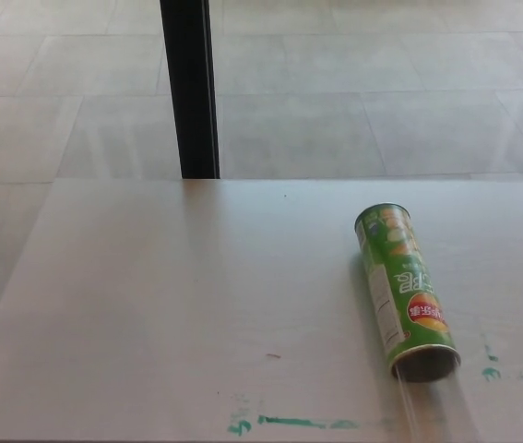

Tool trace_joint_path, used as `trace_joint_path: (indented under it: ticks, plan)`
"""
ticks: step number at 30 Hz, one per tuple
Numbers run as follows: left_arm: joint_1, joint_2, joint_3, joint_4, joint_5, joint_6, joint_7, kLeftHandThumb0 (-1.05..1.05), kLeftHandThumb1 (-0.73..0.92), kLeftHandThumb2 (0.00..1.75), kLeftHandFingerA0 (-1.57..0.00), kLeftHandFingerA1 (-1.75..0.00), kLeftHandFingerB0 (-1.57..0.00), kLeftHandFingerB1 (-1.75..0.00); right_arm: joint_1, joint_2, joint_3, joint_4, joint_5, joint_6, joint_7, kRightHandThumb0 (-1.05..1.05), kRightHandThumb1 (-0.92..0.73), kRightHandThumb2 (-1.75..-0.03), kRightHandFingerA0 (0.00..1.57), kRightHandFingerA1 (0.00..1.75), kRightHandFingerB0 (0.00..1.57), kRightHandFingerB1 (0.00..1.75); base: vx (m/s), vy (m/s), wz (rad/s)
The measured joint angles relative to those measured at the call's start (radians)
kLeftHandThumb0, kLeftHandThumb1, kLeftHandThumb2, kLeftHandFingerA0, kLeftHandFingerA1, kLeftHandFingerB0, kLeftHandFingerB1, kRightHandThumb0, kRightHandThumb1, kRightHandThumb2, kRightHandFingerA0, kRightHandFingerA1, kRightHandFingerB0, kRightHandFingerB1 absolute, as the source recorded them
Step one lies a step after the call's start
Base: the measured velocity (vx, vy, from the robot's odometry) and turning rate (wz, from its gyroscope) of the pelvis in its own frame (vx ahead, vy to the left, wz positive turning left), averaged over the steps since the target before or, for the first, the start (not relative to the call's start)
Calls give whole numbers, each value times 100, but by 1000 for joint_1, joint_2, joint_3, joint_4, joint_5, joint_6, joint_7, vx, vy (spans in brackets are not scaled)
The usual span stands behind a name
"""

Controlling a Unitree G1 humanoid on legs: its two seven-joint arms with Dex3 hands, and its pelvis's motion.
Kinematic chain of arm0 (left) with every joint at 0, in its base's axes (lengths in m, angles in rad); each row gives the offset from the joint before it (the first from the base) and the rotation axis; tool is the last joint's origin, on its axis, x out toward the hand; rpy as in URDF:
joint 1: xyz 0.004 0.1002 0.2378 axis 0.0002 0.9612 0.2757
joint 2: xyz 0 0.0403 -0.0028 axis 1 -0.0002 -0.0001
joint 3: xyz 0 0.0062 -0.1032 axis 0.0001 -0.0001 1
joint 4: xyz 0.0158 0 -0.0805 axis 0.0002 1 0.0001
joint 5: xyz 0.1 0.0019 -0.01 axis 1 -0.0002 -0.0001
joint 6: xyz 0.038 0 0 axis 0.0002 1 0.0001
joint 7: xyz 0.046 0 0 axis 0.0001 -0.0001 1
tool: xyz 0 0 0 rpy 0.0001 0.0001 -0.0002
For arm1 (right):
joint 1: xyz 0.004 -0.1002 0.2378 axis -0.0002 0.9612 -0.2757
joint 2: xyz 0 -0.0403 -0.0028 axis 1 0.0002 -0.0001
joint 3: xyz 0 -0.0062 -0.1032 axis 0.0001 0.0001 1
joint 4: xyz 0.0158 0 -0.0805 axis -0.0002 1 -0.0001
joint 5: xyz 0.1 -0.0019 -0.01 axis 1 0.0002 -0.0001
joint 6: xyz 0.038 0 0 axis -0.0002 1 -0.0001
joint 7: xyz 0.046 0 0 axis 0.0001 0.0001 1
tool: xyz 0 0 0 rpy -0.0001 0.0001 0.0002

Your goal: Use the finger on the right hand of the robot to pull out the chips tray kept inside a container in the middle of the desk

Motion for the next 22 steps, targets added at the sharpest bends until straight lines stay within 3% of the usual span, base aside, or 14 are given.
trace_joint_path:
  ticks: [2, 4, 7, 8, 9, 10, 12, 13, 14, 15, 16, 17, 20, 22]
  plan:
    - [-4, 3, 0, 18, 0, 0, 1, -69, 81, 65, -41, -49, -34, -32, 20, 28, -2, 67, 0, -16, -26, -41, -74, -65, 75, 166, 40, 105, 0, 0, 0]
    - [-7, 7, 0, 36, 1, 0, 4, -69, 81, 65, -40, -49, -32, -32, 37, 54, -2, 120, -1, -27, -48, -44, -75, -62, 66, 137, 32, 95, 0, 0, 0]
    - [-11, 14, 0, 72, 2, 0, 9, -69, 79, 65, -46, -53, -38, -35, 58, 106, -2, 213, -1, -44, -88, -41, -75, -63, 60, 148, 26, 116, 0, 0, 0]
    - [-12, 15, 0, 83, 3, 0, 10, -70, 76, 63, -45, -56, -40, -37, 64, 124, -2, 243, -1, -48, -100, -44, -83, -63, 52, 117, 23, 104, 0, 0, 0]
    - [-12, 16, 0, 93, 3, 0, 12, -69, 61, 100, -39, -64, -31, -51, 67, 138, -2, 265, -1, -51, -110, -39, -81, -62, 58, 115, 30, 104, 0, 0, 0]
    - [-13, 19, 0, 108, 4, 0, 15, -71, 78, 64, -41, -62, -36, -40, 71, 155, -2, 294, -2, -53, -122, -35, -78, -60, 57, 113, 34, 104, 0, 0, 0]
    - [-16, 24, 0, 148, 7, 0, 22, -73, 78, 63, -42, -61, -36, -38, 73, 194, -5, 362, 0, -59, -148, -33, -77, -61, 56, 97, 33, 91, 0, 0, 0]
    - [-16, 28, -1, 168, 9, 0, 25, -73, 77, 64, -40, -58, -36, -36, 73, 213, -6, 393, 1, -61, -159, -40, -77, -62, 67, 91, 27, 60, 0, 0, 0]
    - [-16, 29, -1, 176, 10, 0, 27, -71, 77, 63, -34, -56, -32, -35, 74, 220, -6, 404, 2, -62, -164, -27, -73, -74, 50, 92, 0, 57, 0, 0, 0]
    - [-17, 40, -4, 216, 16, 0, 34, -72, 78, 64, -32, -55, -28, -34, 75, 257, -6, 452, 2, -63, -186, -31, -53, -100, 53, 81, 7, 55, 0, 0, 0]
    - [-18, 44, -6, 231, 18, 0, 36, -72, 78, 64, -32, -55, -28, -34, 75, 268, -6, 466, 2, -62, -193, -31, -53, -100, 53, 81, 7, 55, 0, 0, 0]
    - [-20, 53, -11, 266, 22, 0, 41, -73, 77, 63, -33, -59, -29, -37, 75, 296, -6, 495, 3, -60, -208, -36, -70, -65, 54, 105, 12, 60, 0, 0, 0]
    - [-24, 67, -22, 348, 38, 0, 54, -75, 77, 63, -37, -61, -31, -37, 68, 371, -13, 564, 11, -54, -248, -45, -76, -68, 74, 147, 46, 93, 0, 0, 0]
    - [-30, 77, -27, 394, 46, -1, 62, -76, 76, 63, -37, -61, -31, -37, 63, 408, -18, 604, 19, -49, -268, -49, -78, -66, 69, 135, 51, 79, 0, 0, 0]
